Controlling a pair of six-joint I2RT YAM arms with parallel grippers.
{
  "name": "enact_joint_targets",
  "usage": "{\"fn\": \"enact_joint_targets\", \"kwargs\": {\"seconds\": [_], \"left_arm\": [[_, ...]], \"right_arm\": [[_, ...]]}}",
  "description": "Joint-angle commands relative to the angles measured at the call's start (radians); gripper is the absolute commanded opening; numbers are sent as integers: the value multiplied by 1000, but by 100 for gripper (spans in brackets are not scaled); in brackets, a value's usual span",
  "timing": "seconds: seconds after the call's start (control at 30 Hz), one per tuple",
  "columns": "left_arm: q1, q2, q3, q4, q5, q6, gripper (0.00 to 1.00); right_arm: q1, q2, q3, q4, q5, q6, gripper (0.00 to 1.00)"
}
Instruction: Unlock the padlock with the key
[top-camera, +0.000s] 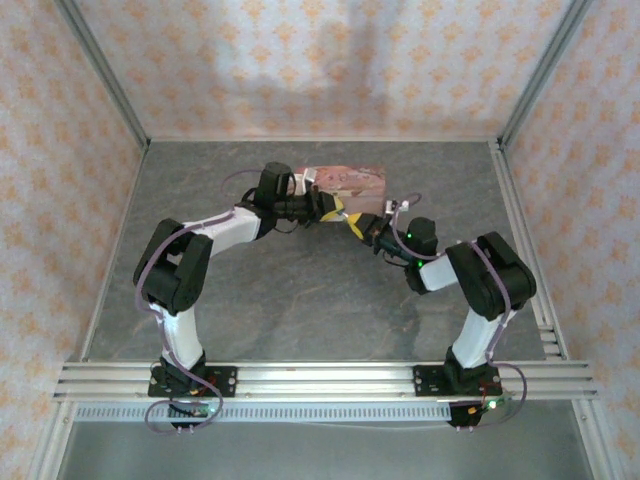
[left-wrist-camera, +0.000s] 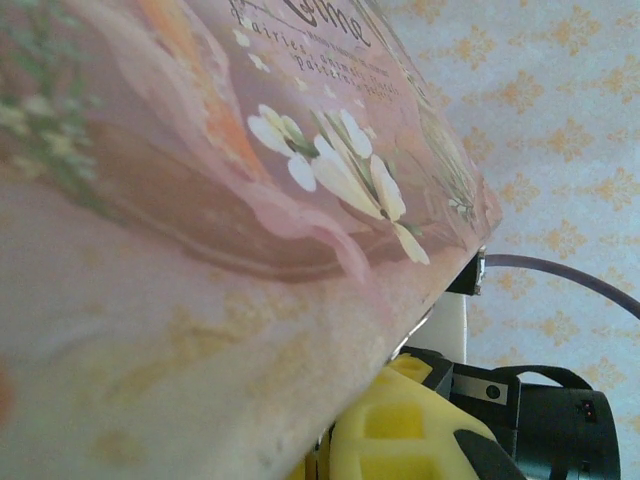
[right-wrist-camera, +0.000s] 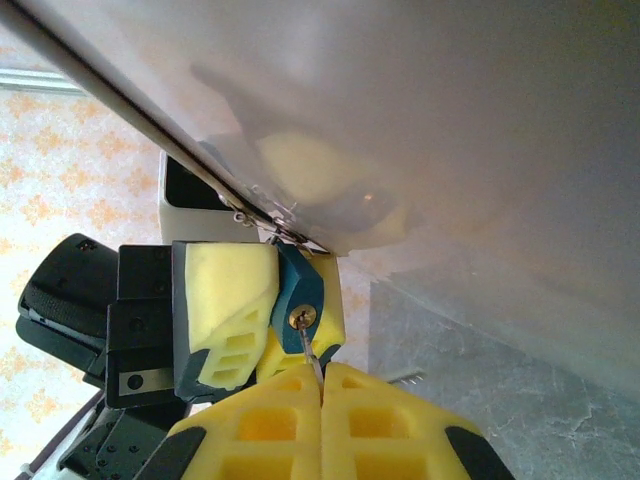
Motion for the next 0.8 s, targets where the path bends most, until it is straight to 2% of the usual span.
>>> {"fn": "enact_joint_targets", "kwargs": {"seconds": [0.0, 0.23, 0.53, 0.77], "left_arm": [[-37, -36, -15, 63, 108, -10, 0], [-52, -27, -9, 91, 113, -34, 0], [-55, -35, -9, 93, 121, -29, 0], [-63, -35, -2, 100, 125, -33, 0]], "right_arm": [[17, 3, 47, 88, 5, -10, 0], [21, 17, 50, 87, 28, 2, 0], [22, 11, 82, 89, 33, 133, 0], [25, 56, 99, 88, 23, 98, 0]]}}
